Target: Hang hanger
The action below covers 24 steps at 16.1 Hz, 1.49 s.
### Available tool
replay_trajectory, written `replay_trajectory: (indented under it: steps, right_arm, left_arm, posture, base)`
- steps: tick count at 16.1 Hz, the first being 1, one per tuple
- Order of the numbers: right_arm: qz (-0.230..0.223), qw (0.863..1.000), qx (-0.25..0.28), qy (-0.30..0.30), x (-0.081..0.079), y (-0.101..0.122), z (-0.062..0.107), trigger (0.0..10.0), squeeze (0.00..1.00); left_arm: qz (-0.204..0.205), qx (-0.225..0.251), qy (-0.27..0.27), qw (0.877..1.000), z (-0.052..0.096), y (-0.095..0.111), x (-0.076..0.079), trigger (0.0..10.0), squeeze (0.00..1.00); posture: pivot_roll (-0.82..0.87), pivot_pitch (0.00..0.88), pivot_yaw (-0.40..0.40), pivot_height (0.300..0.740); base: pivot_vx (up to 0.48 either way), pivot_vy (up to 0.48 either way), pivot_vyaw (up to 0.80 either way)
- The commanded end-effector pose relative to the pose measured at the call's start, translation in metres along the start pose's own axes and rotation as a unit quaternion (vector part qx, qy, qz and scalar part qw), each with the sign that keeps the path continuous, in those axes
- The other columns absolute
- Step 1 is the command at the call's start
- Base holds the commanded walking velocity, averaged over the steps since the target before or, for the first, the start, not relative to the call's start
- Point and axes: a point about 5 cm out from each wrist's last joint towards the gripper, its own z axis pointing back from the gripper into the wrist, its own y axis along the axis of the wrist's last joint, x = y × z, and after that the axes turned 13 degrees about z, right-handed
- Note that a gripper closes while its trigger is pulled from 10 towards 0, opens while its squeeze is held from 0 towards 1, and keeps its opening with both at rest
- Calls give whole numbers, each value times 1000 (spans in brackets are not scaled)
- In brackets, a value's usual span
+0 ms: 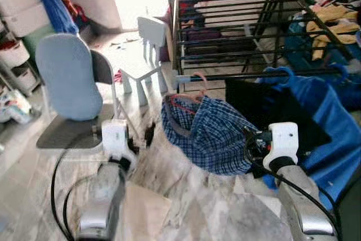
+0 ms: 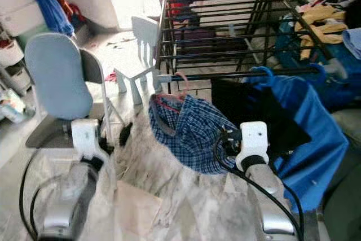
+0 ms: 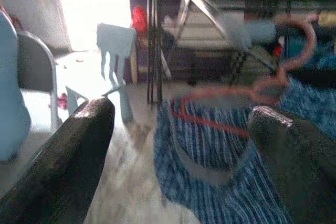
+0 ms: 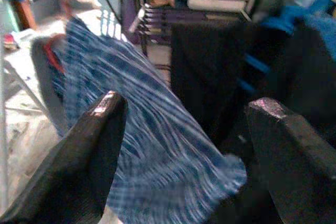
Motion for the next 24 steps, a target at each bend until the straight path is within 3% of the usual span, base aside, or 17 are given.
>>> replay_trajectory:
  steps: [1, 4, 8, 10, 13, 15, 17, 19, 20, 22, 24]
  right_arm:
    - [-4, 1000, 22, 19, -11, 12, -2, 10000, 0]
    - [-13, 1000, 18, 12, -8, 9, 6, 10000, 0]
    - [-27, 1000, -1, 10, -12, -5, 20, 10000, 0]
    - [-29, 999, 6, 22, -15, -1, 21, 10000, 0]
    - [-20, 1000, 12, 20, -9, 3, 17, 10000, 0]
    - [-16, 999, 11, 27, -7, 4, 15, 10000, 0]
    - [-2, 998, 19, 60, -12, 10, 11, 10000, 0]
    - [16, 997, 28, 72, -9, 13, 4, 10000, 0]
    - [16, 997, 28, 72, -9, 13, 4, 10000, 0]
    - [-2, 998, 33, 54, -4, 15, -1, 10000, 0]
    - [-13, 999, 37, 38, -4, 16, 4, 10000, 0]
  left_arm:
    - [-10, -15, 34, 999, 7, -3, -19, 10000, 0]
    - [-38, -46, 22, 998, 20, -9, -22, 10000, 0]
    - [-99, -60, 30, 993, 45, 0, -44, 10000, 0]
    - [-107, -72, 33, 991, 54, 0, -48, 10000, 0]
    - [-107, -63, 56, 991, 57, -6, -44, 10000, 0]
    - [-128, -56, 44, 989, 56, -1, -41, 10000, 0]
    - [-152, -63, 44, 985, 63, 8, -54, 10000, 0]
    - [-128, -51, 106, 985, 72, 6, -61, 10000, 0]
    - [-128, -51, 106, 985, 72, 6, -61, 10000, 0]
    - [-118, -37, 142, 982, 86, -7, -51, 10000, 0]
    - [-103, -34, 160, 981, 85, -9, -50, 10000, 0]
  posture:
    - [-160, 0, 99, 740]
    - [-156, 0, 112, 740]
    - [-131, 0, 105, 740]
    - [-129, 0, 99, 740]
    - [-135, 0, 72, 740]
    - [-120, 0, 35, 740]
    - [-96, 0, 0, 740]
    - [-66, 0, -16, 740]
    - [-66, 0, -16, 740]
    - [-56, 0, -2, 740]
    - [-57, 0, 18, 740]
  base:
    - [307, 368, 469]
    - [0, 398, 0]
    - [0, 0, 0]
    - [0, 0, 0]
    - [0, 0, 0]
    - [0, 0, 0]
    - [0, 0, 0]
    - [0, 0, 0]
    - [0, 0, 0]
    - [0, 0, 0]
    - [0, 0, 0]
